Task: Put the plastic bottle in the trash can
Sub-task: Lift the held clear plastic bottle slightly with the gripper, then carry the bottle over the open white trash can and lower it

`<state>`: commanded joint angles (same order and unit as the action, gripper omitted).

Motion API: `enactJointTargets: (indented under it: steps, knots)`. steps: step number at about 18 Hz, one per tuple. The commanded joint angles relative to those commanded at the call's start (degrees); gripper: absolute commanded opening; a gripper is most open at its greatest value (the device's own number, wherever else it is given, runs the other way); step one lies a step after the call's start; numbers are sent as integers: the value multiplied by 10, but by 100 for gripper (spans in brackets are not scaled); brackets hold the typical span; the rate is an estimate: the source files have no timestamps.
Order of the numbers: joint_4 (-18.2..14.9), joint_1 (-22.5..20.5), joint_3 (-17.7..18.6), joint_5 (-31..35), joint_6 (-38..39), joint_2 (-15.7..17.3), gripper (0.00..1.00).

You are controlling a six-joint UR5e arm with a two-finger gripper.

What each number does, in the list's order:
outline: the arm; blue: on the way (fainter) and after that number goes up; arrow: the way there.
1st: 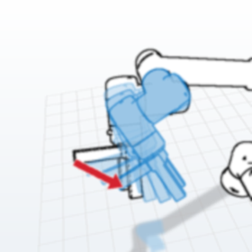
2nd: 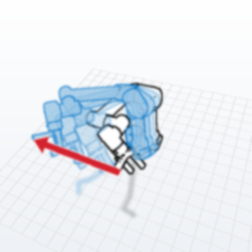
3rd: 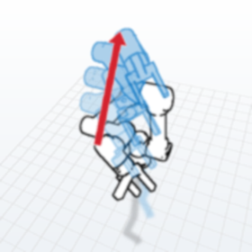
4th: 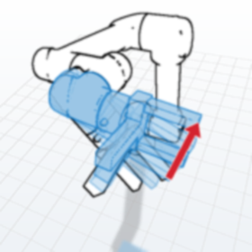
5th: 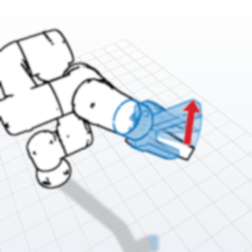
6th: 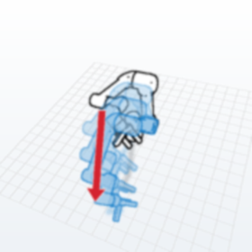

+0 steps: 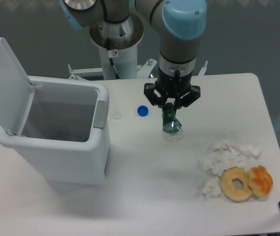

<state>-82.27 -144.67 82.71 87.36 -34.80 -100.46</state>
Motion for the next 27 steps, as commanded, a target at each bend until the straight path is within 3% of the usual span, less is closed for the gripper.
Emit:
enactJointTargets:
  steps: [11, 16, 22, 27]
  knots:
    - [14, 0, -6, -18, 3, 1, 5]
    - [18, 11, -5, -47, 12, 37, 5]
    - [68, 54, -4, -102, 83, 84, 5]
    - [114, 115, -3, -111, 162, 91, 8]
